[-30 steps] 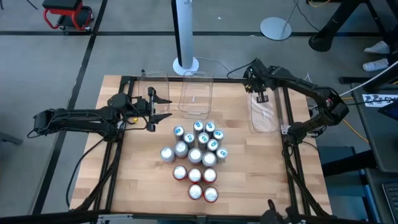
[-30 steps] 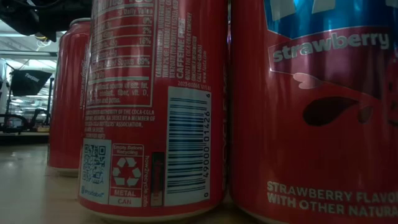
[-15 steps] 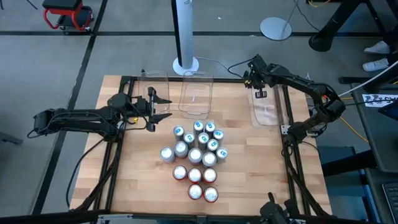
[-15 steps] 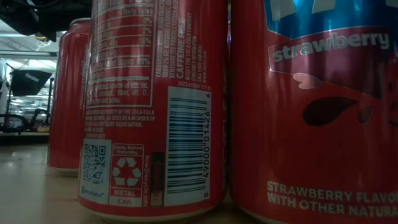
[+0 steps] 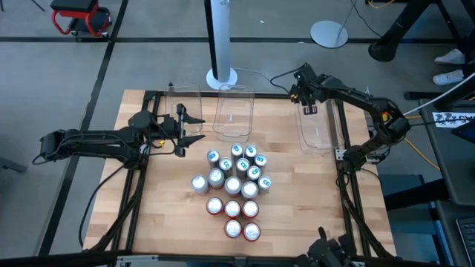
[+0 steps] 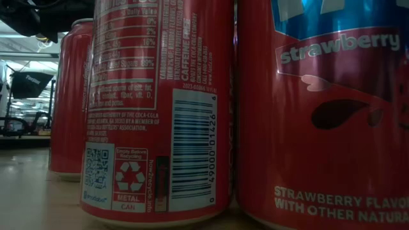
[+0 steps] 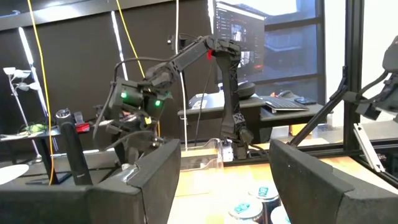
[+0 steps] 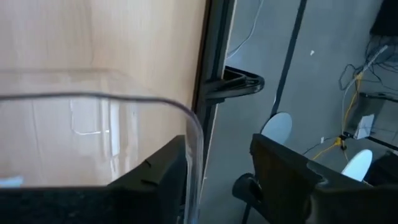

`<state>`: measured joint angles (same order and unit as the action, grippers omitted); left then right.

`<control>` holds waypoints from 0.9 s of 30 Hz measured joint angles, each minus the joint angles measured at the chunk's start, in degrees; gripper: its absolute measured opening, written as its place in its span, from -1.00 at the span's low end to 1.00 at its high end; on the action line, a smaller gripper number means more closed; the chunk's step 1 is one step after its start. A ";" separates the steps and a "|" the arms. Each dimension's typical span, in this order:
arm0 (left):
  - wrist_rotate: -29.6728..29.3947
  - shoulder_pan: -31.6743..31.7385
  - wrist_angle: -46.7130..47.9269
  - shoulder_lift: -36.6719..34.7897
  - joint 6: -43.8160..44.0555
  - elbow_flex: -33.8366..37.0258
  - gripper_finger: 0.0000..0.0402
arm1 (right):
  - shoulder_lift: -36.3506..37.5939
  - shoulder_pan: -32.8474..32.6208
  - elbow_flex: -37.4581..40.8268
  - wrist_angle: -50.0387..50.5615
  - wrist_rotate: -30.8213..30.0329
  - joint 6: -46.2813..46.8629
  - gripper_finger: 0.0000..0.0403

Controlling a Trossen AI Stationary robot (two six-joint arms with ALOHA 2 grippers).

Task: Sort soda cans
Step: Put the blue soda can into the left transparent bin

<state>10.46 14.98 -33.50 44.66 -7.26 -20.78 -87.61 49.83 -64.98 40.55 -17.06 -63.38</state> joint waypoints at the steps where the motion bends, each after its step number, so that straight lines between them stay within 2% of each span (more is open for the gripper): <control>1: -0.01 0.00 0.01 0.00 -0.04 0.00 0.16 | 0.11 -0.32 -1.37 1.77 0.11 -0.06 -0.03; 8: 0.00 -0.01 0.03 0.00 -0.16 0.00 0.16 | 3.14 -6.49 -11.28 14.66 0.02 -0.02 0.04; 15: 0.00 -0.01 0.70 -0.02 -0.04 0.00 0.16 | 8.26 -20.90 -10.18 14.74 -0.86 2.76 0.10; 22: 0.00 -0.02 1.64 -0.02 0.89 0.00 0.16 | 8.05 -36.80 -5.11 8.04 -2.00 3.70 0.50; 27: 0.00 -0.02 1.66 -0.02 1.53 0.00 0.16 | 8.19 -47.35 -4.53 6.50 -3.82 3.93 0.76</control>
<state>10.46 14.96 -31.83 44.64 -5.73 -20.78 -79.41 2.48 -69.52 47.06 -20.87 -59.45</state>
